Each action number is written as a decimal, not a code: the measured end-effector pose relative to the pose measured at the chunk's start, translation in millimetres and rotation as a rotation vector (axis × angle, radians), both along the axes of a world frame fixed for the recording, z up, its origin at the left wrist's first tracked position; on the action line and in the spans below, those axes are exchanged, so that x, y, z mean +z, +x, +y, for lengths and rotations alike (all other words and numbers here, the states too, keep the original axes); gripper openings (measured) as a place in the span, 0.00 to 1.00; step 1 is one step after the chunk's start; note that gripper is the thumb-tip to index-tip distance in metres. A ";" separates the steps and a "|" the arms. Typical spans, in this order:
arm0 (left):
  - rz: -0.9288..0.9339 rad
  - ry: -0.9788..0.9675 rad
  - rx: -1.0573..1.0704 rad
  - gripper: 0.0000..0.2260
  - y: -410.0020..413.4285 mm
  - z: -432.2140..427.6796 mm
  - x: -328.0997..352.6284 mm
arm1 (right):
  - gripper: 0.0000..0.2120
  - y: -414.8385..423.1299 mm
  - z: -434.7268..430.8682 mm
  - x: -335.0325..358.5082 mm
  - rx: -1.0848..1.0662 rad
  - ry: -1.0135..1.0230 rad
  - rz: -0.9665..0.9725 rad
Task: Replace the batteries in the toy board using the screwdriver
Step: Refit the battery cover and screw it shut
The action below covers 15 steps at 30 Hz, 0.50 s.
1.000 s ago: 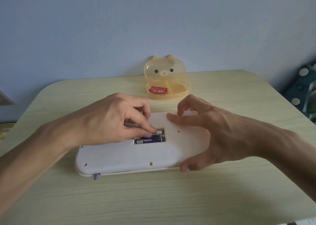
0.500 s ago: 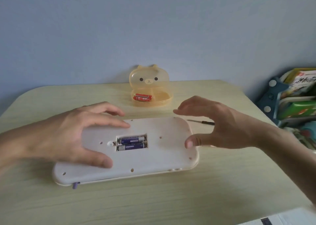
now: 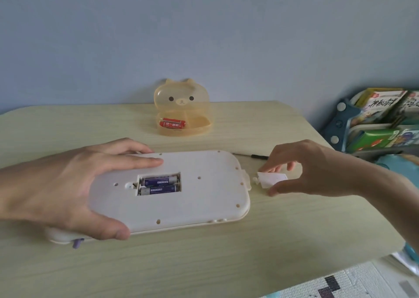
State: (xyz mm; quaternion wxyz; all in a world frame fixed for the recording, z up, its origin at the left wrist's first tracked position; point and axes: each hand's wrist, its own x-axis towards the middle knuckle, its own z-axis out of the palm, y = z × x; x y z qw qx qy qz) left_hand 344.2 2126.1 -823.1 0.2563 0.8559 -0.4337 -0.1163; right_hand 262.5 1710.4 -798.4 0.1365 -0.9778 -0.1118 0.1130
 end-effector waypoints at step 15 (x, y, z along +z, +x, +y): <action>-0.135 -0.345 0.165 0.20 -8.1 -15.4 15.8 | 0.20 20.4 127.4 12.5 0.201 0.318 -0.285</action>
